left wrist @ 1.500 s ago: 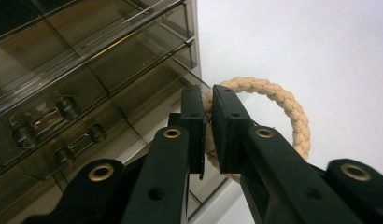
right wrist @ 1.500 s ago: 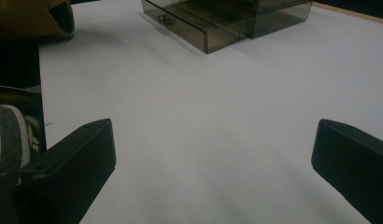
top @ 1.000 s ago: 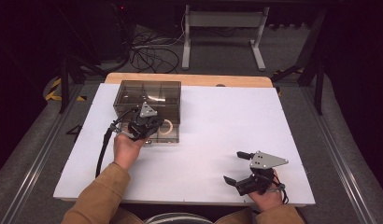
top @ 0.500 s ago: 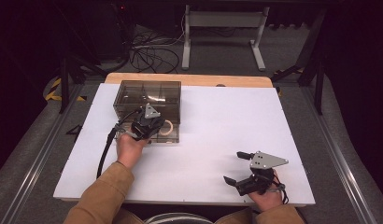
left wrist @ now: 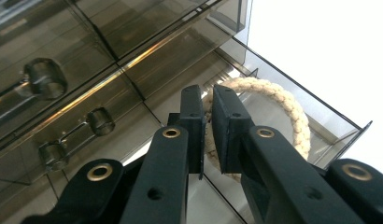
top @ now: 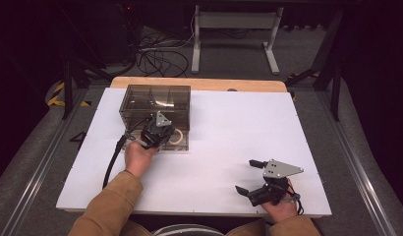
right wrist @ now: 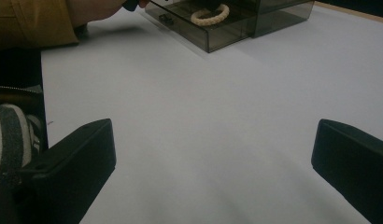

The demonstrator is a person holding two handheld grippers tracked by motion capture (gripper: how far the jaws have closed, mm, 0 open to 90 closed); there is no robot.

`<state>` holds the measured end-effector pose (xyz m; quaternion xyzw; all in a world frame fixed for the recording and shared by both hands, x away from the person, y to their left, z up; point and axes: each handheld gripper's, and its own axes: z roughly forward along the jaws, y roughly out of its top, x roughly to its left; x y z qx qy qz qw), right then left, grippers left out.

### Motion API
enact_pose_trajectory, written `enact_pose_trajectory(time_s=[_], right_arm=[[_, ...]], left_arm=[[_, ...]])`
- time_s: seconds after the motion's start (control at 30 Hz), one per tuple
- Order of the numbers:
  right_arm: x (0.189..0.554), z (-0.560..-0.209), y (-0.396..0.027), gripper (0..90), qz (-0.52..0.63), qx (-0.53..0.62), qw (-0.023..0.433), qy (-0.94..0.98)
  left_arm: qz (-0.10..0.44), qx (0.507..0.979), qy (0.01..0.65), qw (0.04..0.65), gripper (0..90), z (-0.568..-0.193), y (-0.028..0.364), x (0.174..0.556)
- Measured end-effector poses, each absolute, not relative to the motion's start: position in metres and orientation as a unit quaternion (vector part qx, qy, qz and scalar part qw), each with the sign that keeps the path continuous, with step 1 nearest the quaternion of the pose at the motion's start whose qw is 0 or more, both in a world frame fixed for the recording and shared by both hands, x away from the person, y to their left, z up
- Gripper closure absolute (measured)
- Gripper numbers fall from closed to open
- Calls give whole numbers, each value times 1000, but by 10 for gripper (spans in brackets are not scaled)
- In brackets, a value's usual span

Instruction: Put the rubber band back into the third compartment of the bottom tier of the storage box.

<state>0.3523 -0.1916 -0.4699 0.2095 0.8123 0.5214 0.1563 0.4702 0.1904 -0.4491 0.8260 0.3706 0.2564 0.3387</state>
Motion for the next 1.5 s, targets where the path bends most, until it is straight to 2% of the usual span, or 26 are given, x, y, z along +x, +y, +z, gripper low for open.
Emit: enact_pose_trajectory(time_s=[0.73,1.0,1.27,1.4,1.5], right_arm=[[352,-470,-192,4,520,210,155,813],[353,-471,-192,4,521,211,153,813],[354,-471,-192,4,521,212,151,813],[354,-471,-192,4,522,213,151,812],[354,-471,-192,4,522,213,151,812]], left_arm=[[227,832,381,333,806,-454,186,473],[216,827,378,355,700,-446,187,470],[187,814,376,402,594,-426,190,460],[194,812,363,414,540,-414,190,452],[184,810,363,422,535,-407,190,447]])
